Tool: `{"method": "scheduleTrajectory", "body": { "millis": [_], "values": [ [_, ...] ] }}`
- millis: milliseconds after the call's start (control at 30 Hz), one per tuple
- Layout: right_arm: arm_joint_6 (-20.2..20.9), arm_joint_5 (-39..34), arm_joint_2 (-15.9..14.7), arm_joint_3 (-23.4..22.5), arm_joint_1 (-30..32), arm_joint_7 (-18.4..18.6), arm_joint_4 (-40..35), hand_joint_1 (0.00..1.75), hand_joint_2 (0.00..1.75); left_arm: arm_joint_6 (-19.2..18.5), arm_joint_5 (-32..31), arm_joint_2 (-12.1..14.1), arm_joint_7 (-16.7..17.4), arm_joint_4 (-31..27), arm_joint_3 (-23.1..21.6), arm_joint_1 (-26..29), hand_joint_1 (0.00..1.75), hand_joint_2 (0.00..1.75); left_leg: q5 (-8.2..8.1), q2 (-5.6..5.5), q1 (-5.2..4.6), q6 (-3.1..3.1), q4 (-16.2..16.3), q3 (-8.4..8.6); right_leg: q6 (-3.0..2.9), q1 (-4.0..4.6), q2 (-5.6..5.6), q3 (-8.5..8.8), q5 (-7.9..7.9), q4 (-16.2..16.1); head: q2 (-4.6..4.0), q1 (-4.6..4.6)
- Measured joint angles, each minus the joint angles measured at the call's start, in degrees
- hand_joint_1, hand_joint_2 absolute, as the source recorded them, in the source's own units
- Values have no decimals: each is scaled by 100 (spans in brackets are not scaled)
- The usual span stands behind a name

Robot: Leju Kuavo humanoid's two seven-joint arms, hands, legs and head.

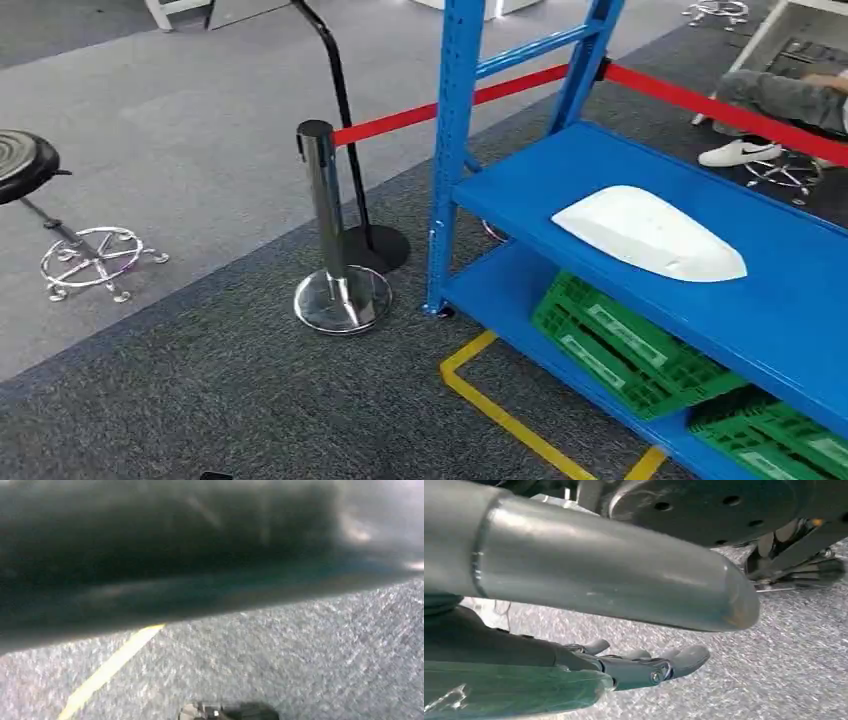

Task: Take the parts from the cabinet and place them on the table.

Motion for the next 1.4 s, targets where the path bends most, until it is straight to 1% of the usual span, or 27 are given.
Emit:
{"method": "scheduleTrajectory", "body": {
  "millis": [67, 133, 167, 200, 333, 367, 400, 433, 500, 533, 567, 633, 667, 700, 733, 767, 833, 867, 933, 1000, 1033, 1067, 1100, 1167, 1200, 1367, 1400],
  "values": [
    [-7, -22, -9, 29, 20, 9, 0, 0, 0, -7, 5, 0, 0, 9, -31, -8, 0, 0, -10, 156, -7, -2, 3, 5, 14, -11, -12, -44, 95, 122, 0, 4],
    [-9, -26, -35, 55, 29, 9, 0, 0, 0, -7, 2, -4, 0, 9, -53, -28, 0, 0, -28, 290, -6, -24, 4, 24, 6, -12, -99, 418, 541, -715, 0, 7],
    [-9, -26, -48, 59, 25, 9, 0, 0, 0, -7, 2, -11, 0, 9, -68, -37, 0, 0, -42, 348, -7, -45, 7, 50, -12, -7, -300, 754, 743, -1295, 0, 7],
    [-9, -26, -52, 66, 2, 9, 0, 0, 0, -7, 5, -11, 0, 9, -72, -38, 0, 0, -61, 398, -45, -77, 12, 72, -40, 16, -545, 901, 722, -1611, 0, 7],
    [-35, -46, -61, 103, 24, 9, 0, 0, 0, -7, 7, -11, -2, 9, -83, -80, 0, 0, -85, 586, -25, -222, 4, 157, -154, 45, -287, 871, 763, -1604, 0, -33],
    [-59, -57, -66, 107, 38, 9, 0, 0, 0, -7, 13, -9, -4, 9, -85, -85, 0, 0, -130, 490, -1, -275, 33, 157, -205, -5, -240, 950, 808, -1641, 0, -26],
    [-83, -83, -76, 118, 42, 9, 0, 0, 0, -7, 18, -7, -9, 9, -88, -90, 0, 0, -261, 196, 2, -306, 166, 111, -224, -12, -195, 944, 818, -1641, 0, -59],
    [-88, -96, -85, 142, 29, 9, 0, 0, 0, -11, 22, -18, -11, 11, -96, -85, 0, 0, -513, 22, 10, -316, 513, -36, -255, -11, -141, 938, 836, -1639, 0, -72],
    [-94, -118, -90, 188, 6, 9, 0, 0, 0, -11, 46, -17, -13, 33, -105, -57, 0, 0, -945, -73, 12, -327, 1438, -448, -272, 6, 15, 925, 838, -1638, 0, -70],
    [-107, -136, -90, 199, 13, 9, 0, 0, 0, -11, 64, -15, -11, 42, -109, -53, 0, 0, -997, -79, 12, -323, 1723, -591, -272, 12, 101, 928, 838, -1638, 0, -77],
    [-116, -162, -92, 210, 24, 20, 0, 0, 0, -11, 70, -13, -13, 50, -114, -50, 0, 0, -891, -81, 12, -311, 1721, -611, -272, 17, 182, 938, 838, -1637, 0, -74],
    [-149, -199, -105, 247, 32, 44, 0, 0, 0, -11, 74, -11, -17, 53, -118, -56, 0, 0, -369, -131, 12, -257, 1073, -367, -271, 28, 353, 959, 838, -1636, 0, -74],
    [-153, -210, -107, 262, 28, 44, -2, 0, 0, -13, 77, -11, -20, 57, -118, -57, 0, 0, -75, -258, 11, -218, 551, -151, -268, 30, 440, 975, 837, -1636, 0, -81],
    [-158, -212, -107, 280, 26, 44, -2, 0, 0, -13, 79, 0, -20, 70, -118, -61, 0, 0, 27, -631, 14, -165, 191, -18, -261, 15, 501, 917, 836, -1636, 0, -74],
    [-164, -214, -116, 304, 7, 50, -4, 0, 0, -13, 88, -7, -22, 81, -123, -57, 0, 0, -14, -712, 39, -132, 78, 17, -223, 50, 577, 935, 818, -1599, 0, -66],
    [-171, -225, -120, 315, 10, 50, -7, 0, 0, -13, 90, -2, -22, 85, -125, -70, 0, 0, -56, -656, 19, -150, 55, 39, -175, 17, 645, 866, 838, -1601, 0, -90],
    [-184, -262, -124, 343, 56, 72, -9, 0, 0, -13, 114, 0, -31, 88, -125, -85, 0, 0, -47, -552, -18, -99, 31, 37, -77, -30, 775, 786, 870, -1644, 0, -88],
    [-201, -293, -142, 346, 72, 81, -9, 0, 0, -15, 123, -18, -39, 88, -131, -92, 0, 0, 9, -463, 31, -57, -74, 67, -51, -15, 757, 798, 852, -1620, 0, -79],
    [-216, -350, -168, 400, 71, 98, -9, 0, 0, -20, 134, -20, -44, 94, -157, -102, 0, 0, 11, -301, 27, -1, -102, 84, -24, 0, 188, 565, 533, -1188, 0, -18],
    [-249, -402, -201, 448, 36, 109, -9, 0, 0, -20, 173, -20, -46, 120, -186, -74, 0, 0, -3, -107, 2, 9, -99, 88, 27, -18, 25, 108, 89, -278, 0, -24],
    [-260, -431, -221, 476, 38, 114, -9, 0, 0, -20, 179, -17, -46, 136, -205, -75, 0, 0, -14, 1, -2, 5, -96, 85, 50, -24, -1, -91, -18, 112, 0, -15],
    [-269, -448, -234, 501, 53, 127, -9, 0, 0, -20, 190, -17, -46, 144, -214, -77, 0, 0, -23, 80, -3, 2, -96, 87, 61, -29, -13, -107, 57, 138, 0, -18],
    [-284, -466, -243, 525, 68, 133, -9, 0, 0, -20, 193, -20, -46, 147, -221, -84, 0, 0, -38, 147, -2, -10, -95, 101, 67, -29, -27, 10, 232, -82, 0, -18],
    [-345, -568, -286, 590, 81, 183, -9, 0, 0, -20, 230, -28, -55, 149, -238, -93, 0, 0, -73, 221, -2, -51, -95, 158, 51, -33, -112, 566, 713, -1070, 0, -17],
    [-376, -621, -311, 632, 80, 217, -9, 0, 0, -17, 252, -28, -57, 151, -247, -110, 0, 0, -94, 250, -7, -88, -89, 198, 31, -32, -180, 851, 836, -1549, 0, -15],
    [-575, -818, -420, 916, 110, 404, -9, 0, 0, -7, 335, -24, -57, 160, -332, -188, 0, 0, -110, 291, -26, -243, -68, 209, -171, -3, -152, 912, 833, -1645, 0, -33],
    [-617, -842, -437, 960, 108, 431, -9, 0, 0, -7, 352, -13, -59, 162, -352, -189, 0, 175, -199, 148, -5, -279, 25, 191, -206, -25, -144, 932, 852, -1671, 0, -42]
  ]
}}
